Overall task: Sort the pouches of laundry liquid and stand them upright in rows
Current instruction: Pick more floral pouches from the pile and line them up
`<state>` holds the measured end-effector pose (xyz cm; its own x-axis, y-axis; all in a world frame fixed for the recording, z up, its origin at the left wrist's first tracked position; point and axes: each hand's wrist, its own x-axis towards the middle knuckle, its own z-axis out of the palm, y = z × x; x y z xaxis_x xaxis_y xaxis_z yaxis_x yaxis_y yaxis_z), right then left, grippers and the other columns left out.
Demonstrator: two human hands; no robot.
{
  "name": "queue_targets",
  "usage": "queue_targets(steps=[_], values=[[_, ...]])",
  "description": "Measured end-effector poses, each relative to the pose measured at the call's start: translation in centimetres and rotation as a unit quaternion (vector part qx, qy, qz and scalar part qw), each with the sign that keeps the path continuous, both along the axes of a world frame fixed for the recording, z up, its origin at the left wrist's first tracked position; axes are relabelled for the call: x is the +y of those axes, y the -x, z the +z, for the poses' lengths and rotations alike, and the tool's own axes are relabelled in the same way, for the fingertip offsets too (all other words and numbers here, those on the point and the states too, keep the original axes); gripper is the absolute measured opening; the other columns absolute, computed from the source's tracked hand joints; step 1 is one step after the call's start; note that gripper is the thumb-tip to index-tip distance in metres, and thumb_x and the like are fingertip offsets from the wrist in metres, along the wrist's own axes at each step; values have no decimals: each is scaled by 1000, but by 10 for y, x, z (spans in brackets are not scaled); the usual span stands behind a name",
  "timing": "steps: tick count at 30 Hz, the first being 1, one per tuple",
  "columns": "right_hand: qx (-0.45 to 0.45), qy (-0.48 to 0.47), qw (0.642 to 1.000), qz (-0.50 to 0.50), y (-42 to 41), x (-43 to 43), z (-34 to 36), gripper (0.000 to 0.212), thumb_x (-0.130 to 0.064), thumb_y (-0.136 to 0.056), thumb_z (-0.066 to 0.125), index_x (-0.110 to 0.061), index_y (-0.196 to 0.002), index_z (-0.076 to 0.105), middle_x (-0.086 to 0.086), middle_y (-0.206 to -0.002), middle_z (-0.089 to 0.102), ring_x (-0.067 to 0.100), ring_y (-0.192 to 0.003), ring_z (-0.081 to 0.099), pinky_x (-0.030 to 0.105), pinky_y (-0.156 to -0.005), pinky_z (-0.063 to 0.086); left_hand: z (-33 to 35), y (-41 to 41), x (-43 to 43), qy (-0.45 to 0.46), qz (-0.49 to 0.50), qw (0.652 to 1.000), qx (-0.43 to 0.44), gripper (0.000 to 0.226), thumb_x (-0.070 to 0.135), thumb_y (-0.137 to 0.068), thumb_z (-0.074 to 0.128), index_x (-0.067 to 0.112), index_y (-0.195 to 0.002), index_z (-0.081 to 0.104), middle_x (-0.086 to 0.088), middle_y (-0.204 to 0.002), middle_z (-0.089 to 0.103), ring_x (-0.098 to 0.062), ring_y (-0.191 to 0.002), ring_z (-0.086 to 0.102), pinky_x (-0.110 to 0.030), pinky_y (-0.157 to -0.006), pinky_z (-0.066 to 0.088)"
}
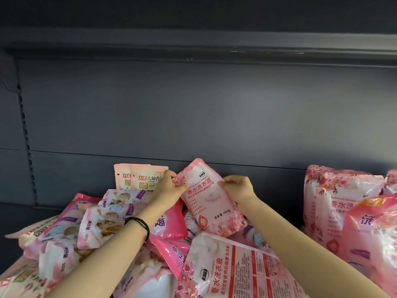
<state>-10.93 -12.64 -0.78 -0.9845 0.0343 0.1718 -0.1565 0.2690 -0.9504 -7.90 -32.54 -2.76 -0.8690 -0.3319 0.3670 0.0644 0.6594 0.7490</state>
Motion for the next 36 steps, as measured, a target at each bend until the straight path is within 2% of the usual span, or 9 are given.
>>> queue_targets(steps=[5,8,11,16,21,25,28,32,36], values=[[19,128,991,36,-13,5,3,21,-11,-92,62,-15,-71,65,8,-82,72,28,-71,68,43,-69,59,3,-11,1,-125,-20,990,68,55,35,-84,72,23,-123,35,-5,-115,49,-15,-96,51,-19,-58,38],[40,195,979,42,-23,10,11,18,-11,-92,61,-12,-74,64,8,-81,71,25,-68,66,40,-67,58,8,-19,6,-213,-50,972,85,48,31,-85,71,26,-114,34,-3,-115,53,-16,-101,54,-25,-70,47],[65,234,969,49,-35,11,28,15,-10,-93,60,-11,-78,64,8,-82,71,25,-71,67,42,-71,58,15,-28,16,-266,-103,951,115,31,24,-87,69,24,-107,45,-1,-114,62,-10,-98,59,-30,-81,51],[89,292,949,79,-61,8,51,16,-13,-94,59,-12,-79,66,3,-73,74,19,-64,70,36,-60,60,40,-51,35,-266,-198,914,235,23,13,-88,67,31,-100,61,12,-105,72,-1,-99,66,-14,-73,52],[194,250,947,47,-86,6,57,10,-13,-94,59,-22,-90,60,2,-78,74,18,-67,69,32,-58,58,56,-76,38,-289,-237,880,292,39,4,-84,69,32,-112,64,7,-114,71,-8,-106,66,-19,-80,54],[276,219,936,21,-108,16,53,31,-10,-93,58,-36,-85,44,5,-75,68,10,-55,59,22,-45,44,63,-96,48,-267,-257,870,327,42,4,-84,69,29,-118,63,4,-122,67,-9,-112,63,-23,-90,53],[346,171,923,6,-125,29,50,32,-8,-94,56,-37,-83,50,-1,-75,67,11,-59,60,24,-49,46,68,-107,62,-255,-269,862,346,49,10,-84,71,36,-124,57,4,-126,65,-9,-114,62,-23,-91,52],[387,130,913,1,-142,50,47,37,-4,-95,53,-39,-107,61,-1,-79,70,21,-69,64,28,-60,54,69,-121,88,-314,-277,839,349,55,20,-80,73,44,-125,50,-3,-110,72,-17,-104,68,-29,-81,57],[392,134,910,2,-159,81,43,40,-3,-95,53,-37,-116,60,-6,-83,70,12,-80,67,21,-72,55,67,-134,119,-329,-282,834,342,56,16,-81,72,43,-125,50,-4,-102,74,-19,-99,70,-32,-80,58]])
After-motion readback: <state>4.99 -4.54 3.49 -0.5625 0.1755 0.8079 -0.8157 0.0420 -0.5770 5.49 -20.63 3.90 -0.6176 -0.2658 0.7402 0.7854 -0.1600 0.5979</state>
